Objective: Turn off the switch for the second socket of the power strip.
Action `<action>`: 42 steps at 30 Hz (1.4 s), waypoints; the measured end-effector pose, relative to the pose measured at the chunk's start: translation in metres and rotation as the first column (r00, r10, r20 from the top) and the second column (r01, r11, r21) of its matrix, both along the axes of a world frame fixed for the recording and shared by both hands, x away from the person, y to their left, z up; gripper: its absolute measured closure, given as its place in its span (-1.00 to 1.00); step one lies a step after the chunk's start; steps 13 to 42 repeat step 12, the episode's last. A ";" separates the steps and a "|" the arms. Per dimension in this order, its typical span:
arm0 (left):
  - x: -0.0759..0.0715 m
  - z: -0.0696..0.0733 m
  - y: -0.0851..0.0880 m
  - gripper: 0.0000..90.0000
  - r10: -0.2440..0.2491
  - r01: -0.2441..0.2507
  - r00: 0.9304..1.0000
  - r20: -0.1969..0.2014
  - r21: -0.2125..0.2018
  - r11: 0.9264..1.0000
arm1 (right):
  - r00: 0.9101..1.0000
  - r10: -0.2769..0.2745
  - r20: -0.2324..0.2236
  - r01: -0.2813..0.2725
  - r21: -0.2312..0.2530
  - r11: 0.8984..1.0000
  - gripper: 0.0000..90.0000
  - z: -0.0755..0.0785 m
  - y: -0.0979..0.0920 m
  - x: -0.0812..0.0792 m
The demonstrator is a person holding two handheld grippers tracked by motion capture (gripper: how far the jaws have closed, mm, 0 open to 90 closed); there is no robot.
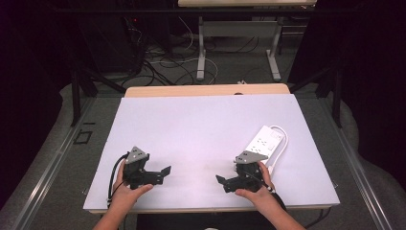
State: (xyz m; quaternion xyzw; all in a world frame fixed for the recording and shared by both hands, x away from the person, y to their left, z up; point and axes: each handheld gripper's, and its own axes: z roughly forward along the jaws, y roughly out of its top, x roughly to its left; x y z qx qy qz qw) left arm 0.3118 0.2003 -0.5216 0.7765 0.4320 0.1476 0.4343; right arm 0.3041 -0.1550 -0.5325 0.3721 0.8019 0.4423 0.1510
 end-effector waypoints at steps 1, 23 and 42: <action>0.000 0.000 -0.001 -0.99 0.007 -0.007 1.000 -0.005 -0.008 1.000 | 1.000 0.001 -0.005 -0.001 -0.003 1.000 -1.00 0.000 0.000 0.000; 0.001 -0.001 0.001 -0.99 0.019 -0.019 1.000 0.000 -0.012 1.000 | 1.000 -0.014 -0.020 0.014 0.010 1.000 -0.99 -0.002 0.000 0.001; 0.001 -0.001 0.001 -0.99 0.019 -0.019 1.000 0.000 -0.012 1.000 | 1.000 -0.014 -0.020 0.014 0.010 1.000 -0.99 -0.002 0.000 0.001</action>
